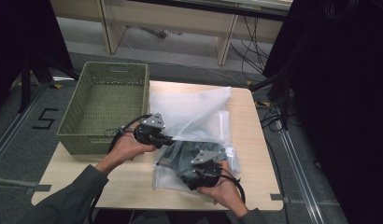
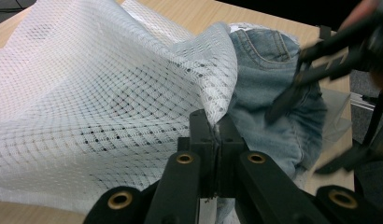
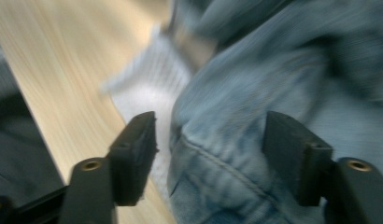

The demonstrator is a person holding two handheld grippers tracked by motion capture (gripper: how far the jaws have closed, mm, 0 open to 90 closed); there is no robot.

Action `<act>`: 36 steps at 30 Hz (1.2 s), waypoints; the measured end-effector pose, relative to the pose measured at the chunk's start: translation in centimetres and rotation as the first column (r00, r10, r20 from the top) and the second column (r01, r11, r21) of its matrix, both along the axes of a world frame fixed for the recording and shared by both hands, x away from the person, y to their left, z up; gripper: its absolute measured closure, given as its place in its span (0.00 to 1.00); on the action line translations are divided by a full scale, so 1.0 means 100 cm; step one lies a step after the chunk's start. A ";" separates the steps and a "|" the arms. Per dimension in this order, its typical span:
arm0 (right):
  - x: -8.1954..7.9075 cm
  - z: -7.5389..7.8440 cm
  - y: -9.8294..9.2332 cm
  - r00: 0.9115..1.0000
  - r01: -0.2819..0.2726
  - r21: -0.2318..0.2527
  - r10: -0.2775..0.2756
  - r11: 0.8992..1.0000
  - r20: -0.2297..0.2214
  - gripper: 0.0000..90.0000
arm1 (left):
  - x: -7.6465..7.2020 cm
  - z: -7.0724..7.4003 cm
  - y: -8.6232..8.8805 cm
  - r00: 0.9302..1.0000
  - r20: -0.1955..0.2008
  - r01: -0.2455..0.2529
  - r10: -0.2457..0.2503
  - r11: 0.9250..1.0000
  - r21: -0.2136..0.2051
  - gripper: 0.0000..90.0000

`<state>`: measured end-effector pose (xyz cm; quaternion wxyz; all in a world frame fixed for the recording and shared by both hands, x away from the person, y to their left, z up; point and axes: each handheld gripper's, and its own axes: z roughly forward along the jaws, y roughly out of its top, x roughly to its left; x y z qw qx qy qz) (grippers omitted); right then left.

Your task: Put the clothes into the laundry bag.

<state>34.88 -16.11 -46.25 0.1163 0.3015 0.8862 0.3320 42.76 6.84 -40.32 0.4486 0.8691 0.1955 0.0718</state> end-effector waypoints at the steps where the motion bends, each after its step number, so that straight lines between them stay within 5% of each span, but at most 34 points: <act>1: -0.001 -0.007 0.005 1.000 -0.010 -0.066 0.010 0.998 -0.006 0.38 | -0.001 0.000 -0.001 1.000 -0.008 -0.007 0.007 1.000 -0.009 0.98; 3: -0.001 -0.019 0.015 0.999 -0.042 -0.184 0.043 0.982 0.001 0.38 | -0.003 0.001 -0.001 1.000 0.000 0.000 0.000 1.000 0.002 0.98; 6: 0.001 -0.024 0.021 0.999 -0.030 -0.226 0.034 0.974 0.015 0.47 | -0.003 0.001 -0.002 1.000 0.005 0.009 -0.009 1.000 0.008 0.98; 8: 0.002 -0.021 0.020 0.999 -0.046 -0.212 0.050 0.976 0.016 0.68 | -0.002 0.000 -0.001 1.000 0.002 0.009 -0.009 1.000 0.010 0.98; 9: 0.002 -0.022 0.019 0.998 -0.029 -0.192 0.039 0.981 0.050 0.75 | -0.003 0.000 -0.002 1.000 0.000 0.008 -0.008 1.000 0.009 0.98; 11: 0.006 -0.013 0.012 1.000 -0.002 -0.130 0.005 0.992 0.024 0.82 | -0.003 -0.001 -0.002 1.000 -0.008 0.012 -0.012 1.000 0.003 0.98; 16: 0.017 0.000 0.002 0.995 0.080 -0.013 -0.080 0.997 0.057 0.84 | -0.009 0.001 -0.010 0.999 -0.013 0.030 -0.030 1.000 0.008 0.98; 23: 0.046 0.038 0.001 0.981 0.120 0.077 -0.130 0.990 0.146 0.85 | -0.015 0.008 -0.014 0.999 0.002 0.048 -0.048 0.999 0.006 0.98; 26: 0.060 0.036 0.003 0.979 0.130 0.089 -0.142 0.988 0.148 0.85 | -0.013 0.006 -0.014 0.999 0.009 0.043 -0.043 0.999 0.024 0.98; 32: 0.069 0.011 -0.007 0.982 0.189 0.104 -0.191 0.976 0.010 0.83 | -0.008 -0.009 -0.003 1.000 -0.028 0.002 0.000 0.999 0.039 0.97; 36: 0.066 0.007 -0.004 0.985 0.170 0.084 -0.172 0.982 0.013 0.83 | -0.009 -0.012 0.000 1.000 -0.012 -0.010 0.010 0.999 0.044 0.91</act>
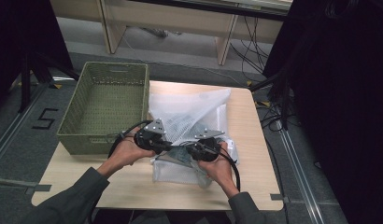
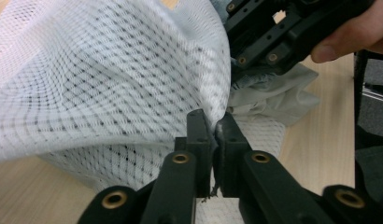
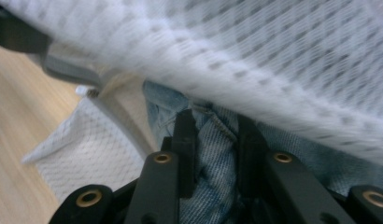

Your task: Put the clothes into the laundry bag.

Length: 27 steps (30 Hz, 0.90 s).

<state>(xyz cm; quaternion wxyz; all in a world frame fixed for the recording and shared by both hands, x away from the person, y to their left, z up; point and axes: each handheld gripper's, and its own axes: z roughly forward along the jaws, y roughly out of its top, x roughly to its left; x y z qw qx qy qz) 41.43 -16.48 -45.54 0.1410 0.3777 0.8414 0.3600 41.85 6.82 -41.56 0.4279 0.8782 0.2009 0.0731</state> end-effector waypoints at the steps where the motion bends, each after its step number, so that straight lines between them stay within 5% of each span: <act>1: 0.000 -0.001 0.000 1.000 -0.004 -0.003 0.004 1.000 0.003 0.83 | -0.003 0.001 0.001 1.000 0.010 -0.008 0.008 1.000 0.000 0.90; 2: -0.002 -0.002 0.000 1.000 -0.002 -0.001 0.002 1.000 -0.022 0.83 | -0.004 0.002 0.001 1.000 0.031 -0.004 0.004 1.000 0.006 0.88; 4: -0.001 -0.006 0.000 1.000 0.003 0.015 -0.004 1.000 0.020 0.83 | -0.010 0.004 0.003 0.998 0.063 -0.019 0.018 1.000 0.017 0.83; 5: -0.002 -0.003 -0.001 1.000 -0.009 -0.003 0.009 1.000 -0.016 0.83 | -0.015 0.006 0.005 0.997 0.072 -0.016 0.013 0.999 0.044 0.81; 7: -0.002 -0.002 -0.001 1.000 -0.009 -0.003 0.009 1.000 -0.017 0.83 | -0.022 0.007 0.007 0.997 0.072 -0.005 0.001 0.998 0.057 0.78; 12: -0.002 -0.002 -0.001 1.000 -0.007 0.000 0.007 1.000 -0.019 0.83 | -0.043 -0.022 0.001 0.999 -0.036 -0.010 0.010 1.000 0.003 0.68; 16: -0.002 -0.002 -0.001 1.000 -0.001 0.010 0.001 1.000 -0.012 0.82 | -0.049 -0.050 -0.011 0.996 -0.090 0.000 0.004 0.999 0.039 0.61; 21: -0.003 0.000 -0.001 1.000 0.003 0.015 -0.003 1.000 -0.024 0.82 | -0.045 -0.074 -0.028 0.998 -0.060 0.007 -0.002 0.996 0.088 0.50; 23: -0.003 0.000 -0.001 0.999 0.003 0.016 -0.002 1.000 -0.037 0.82 | -0.042 -0.079 -0.032 0.999 -0.020 0.035 -0.032 0.984 0.175 0.46; 25: -0.003 0.000 -0.002 1.000 -0.002 0.012 0.003 1.000 -0.029 0.82 | -0.042 -0.084 -0.037 0.999 -0.031 0.014 -0.009 0.987 0.159 0.46; 27: -0.003 0.000 -0.002 1.000 -0.006 0.007 0.006 1.000 -0.018 0.82 | -0.038 -0.089 -0.038 1.000 -0.012 0.030 -0.029 0.981 0.191 0.48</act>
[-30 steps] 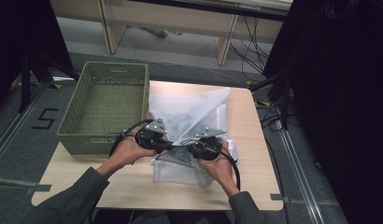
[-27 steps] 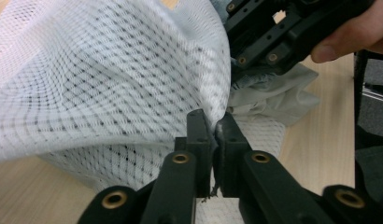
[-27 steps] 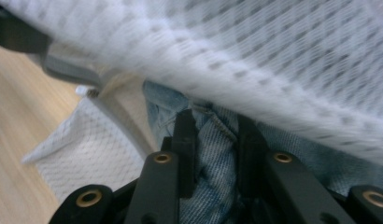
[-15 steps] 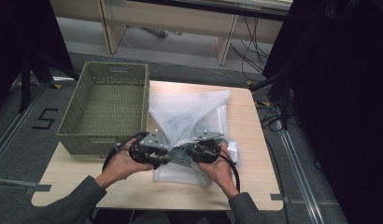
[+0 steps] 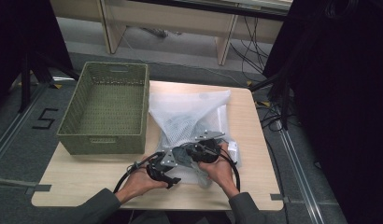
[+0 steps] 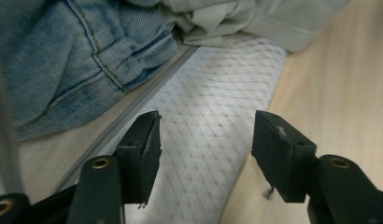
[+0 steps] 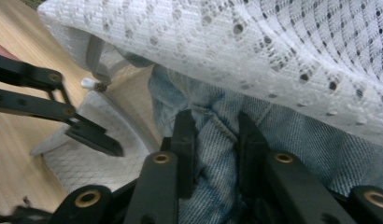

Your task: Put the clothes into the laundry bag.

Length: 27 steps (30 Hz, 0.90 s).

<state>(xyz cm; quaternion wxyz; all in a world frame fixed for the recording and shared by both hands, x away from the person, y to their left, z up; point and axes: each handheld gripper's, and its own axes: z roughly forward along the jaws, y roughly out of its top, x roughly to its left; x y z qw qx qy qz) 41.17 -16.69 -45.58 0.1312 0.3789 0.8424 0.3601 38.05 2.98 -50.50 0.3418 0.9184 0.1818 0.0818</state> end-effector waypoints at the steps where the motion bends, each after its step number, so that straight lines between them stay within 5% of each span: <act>1: 0.000 0.000 0.000 1.000 0.000 -0.001 0.000 1.000 0.002 0.82 | 0.000 -0.002 -0.001 1.000 -0.006 -0.002 0.002 1.000 -0.003 0.52; 5: -0.002 0.002 0.001 1.000 -0.011 -0.009 0.011 1.000 -0.003 0.82 | 0.000 -0.002 -0.003 1.000 0.008 -0.010 0.010 1.000 -0.012 0.78; 8: -0.002 -0.001 0.003 1.000 0.009 0.020 -0.009 1.000 0.029 0.82 | -0.004 -0.002 -0.005 0.999 -0.028 -0.016 0.015 0.999 -0.028 0.95; 9: -0.003 0.002 0.002 1.000 -0.007 -0.012 0.007 1.000 -0.002 0.82 | -0.004 -0.001 -0.005 1.000 -0.022 -0.005 0.005 1.000 -0.021 0.96; 13: -0.004 0.002 0.003 1.000 -0.014 -0.036 0.014 0.999 0.005 0.82 | -0.010 0.000 -0.005 0.998 -0.058 0.000 -0.001 1.000 -0.019 0.99; 16: -0.005 0.000 0.007 0.999 -0.028 -0.077 0.030 0.997 0.025 0.83 | -0.015 -0.002 -0.006 0.994 -0.103 -0.034 0.027 0.997 -0.070 0.99; 19: 0.001 0.000 0.010 0.998 -0.013 -0.124 0.021 0.992 0.067 0.84 | -0.017 -0.003 -0.005 0.991 -0.132 -0.047 0.034 0.994 -0.094 0.99; 21: 0.011 0.001 0.012 0.996 0.015 -0.135 -0.003 0.991 0.094 0.84 | -0.017 -0.001 -0.003 0.993 -0.118 -0.014 0.006 0.998 -0.062 0.99; 27: 0.049 0.007 0.019 0.972 0.109 -0.125 -0.080 0.986 0.220 0.85 | -0.023 0.000 0.005 0.988 -0.151 0.008 -0.017 0.998 -0.063 0.99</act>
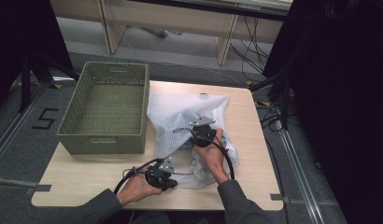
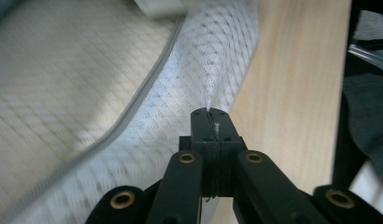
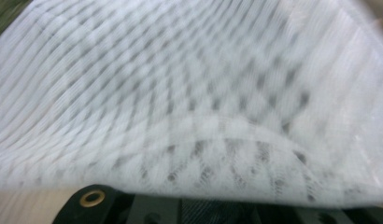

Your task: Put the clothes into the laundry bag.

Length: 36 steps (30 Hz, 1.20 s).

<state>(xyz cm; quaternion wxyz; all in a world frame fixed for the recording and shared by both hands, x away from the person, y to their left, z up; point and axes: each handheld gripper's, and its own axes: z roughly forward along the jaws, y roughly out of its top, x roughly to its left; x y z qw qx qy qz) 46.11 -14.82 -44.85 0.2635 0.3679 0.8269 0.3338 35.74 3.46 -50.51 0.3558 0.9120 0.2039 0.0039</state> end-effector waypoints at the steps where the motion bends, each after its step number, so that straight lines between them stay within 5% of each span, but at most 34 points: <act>1: 0.003 0.004 0.000 0.999 0.027 0.014 -0.027 1.000 -0.019 0.84 | 0.000 0.000 0.001 1.000 -0.002 0.006 -0.006 1.000 0.003 0.99; 3: 0.008 0.005 -0.002 1.000 0.028 0.041 -0.027 0.999 -0.015 0.83 | -0.001 0.000 0.001 1.000 0.001 0.005 -0.005 1.000 0.010 0.99; 4: 0.007 0.005 -0.003 0.998 0.027 0.059 -0.023 0.998 -0.063 0.82 | 0.000 0.000 0.000 1.000 0.009 0.015 -0.015 1.000 0.007 0.99; 9: -0.008 0.004 -0.009 0.984 -0.037 0.106 0.054 0.994 -0.168 0.66 | -0.002 0.000 -0.001 1.000 0.007 0.007 -0.007 1.000 0.009 0.99; 15: -0.041 0.031 -0.027 0.973 -0.115 0.177 0.147 0.977 -0.179 0.48 | -0.001 0.000 -0.001 1.000 0.008 0.009 -0.009 1.000 0.010 0.99; 16: -0.048 0.032 -0.029 0.977 -0.100 0.208 0.135 0.973 -0.163 0.47 | -0.001 0.000 -0.001 1.000 0.011 0.010 -0.010 1.000 0.013 0.99; 19: -0.063 0.037 -0.046 0.980 -0.104 0.159 0.129 0.982 -0.155 0.45 | -0.001 0.001 -0.001 0.999 0.023 0.023 -0.023 1.000 0.022 0.99; 23: -0.079 0.032 -0.064 0.981 -0.044 0.114 0.065 0.992 -0.185 0.42 | 0.000 0.001 -0.001 0.999 0.023 0.025 -0.026 0.999 0.023 0.98; 29: -0.084 0.005 -0.078 0.978 -0.031 0.057 0.042 0.998 -0.207 0.39 | 0.000 0.001 -0.002 0.999 0.023 0.026 -0.027 0.999 0.020 0.98; 30: -0.084 -0.001 -0.074 0.979 -0.020 0.080 0.035 0.997 -0.200 0.38 | 0.000 0.001 -0.002 1.000 0.018 0.022 -0.022 1.000 0.019 0.98; 33: -0.084 -0.016 -0.064 0.952 -0.056 0.066 0.074 0.996 -0.299 0.37 | 0.000 0.001 -0.003 1.000 0.020 0.021 -0.021 1.000 0.021 0.98; 34: -0.083 -0.023 -0.059 0.956 -0.058 0.062 0.073 0.996 -0.284 0.37 | 0.000 0.001 -0.003 0.999 0.031 0.032 -0.032 0.999 0.026 0.98; 36: -0.080 -0.028 -0.054 0.947 -0.060 0.032 0.067 0.998 -0.313 0.38 | 0.000 0.001 -0.003 0.999 0.030 0.031 -0.031 0.999 0.027 0.99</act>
